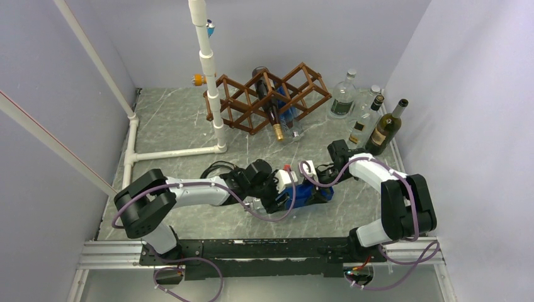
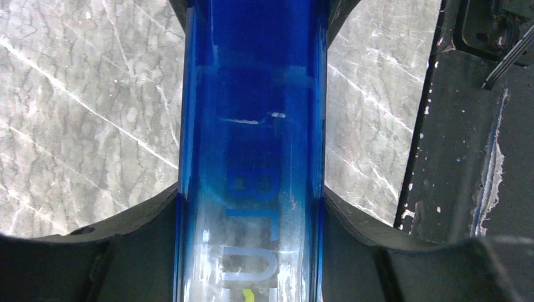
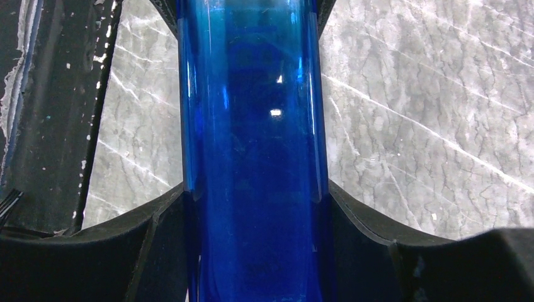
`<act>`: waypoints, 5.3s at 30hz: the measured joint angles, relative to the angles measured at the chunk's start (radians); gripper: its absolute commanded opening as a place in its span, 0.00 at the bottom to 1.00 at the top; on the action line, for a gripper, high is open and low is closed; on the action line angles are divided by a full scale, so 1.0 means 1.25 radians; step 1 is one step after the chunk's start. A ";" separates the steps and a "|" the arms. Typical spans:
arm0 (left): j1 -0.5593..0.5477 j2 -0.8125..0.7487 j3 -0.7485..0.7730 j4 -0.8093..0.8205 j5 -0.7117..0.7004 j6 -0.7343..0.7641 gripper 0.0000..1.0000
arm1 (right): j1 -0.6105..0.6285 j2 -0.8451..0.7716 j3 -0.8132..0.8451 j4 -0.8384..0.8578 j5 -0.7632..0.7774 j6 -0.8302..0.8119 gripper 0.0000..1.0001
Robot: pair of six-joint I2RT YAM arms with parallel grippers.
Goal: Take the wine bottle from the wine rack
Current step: Pick up the wine bottle from the wine rack.
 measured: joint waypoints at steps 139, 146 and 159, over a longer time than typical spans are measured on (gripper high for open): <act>0.003 -0.227 0.171 -0.121 0.030 0.084 0.00 | -0.086 -0.007 0.177 -0.342 -0.276 -0.116 1.00; 0.006 -0.134 0.327 -0.266 0.031 0.097 0.00 | -0.038 -0.161 0.189 -0.164 -0.215 0.170 1.00; 0.009 -0.043 0.457 -0.359 0.049 0.097 0.00 | -0.005 -0.150 0.174 -0.111 -0.245 0.223 0.93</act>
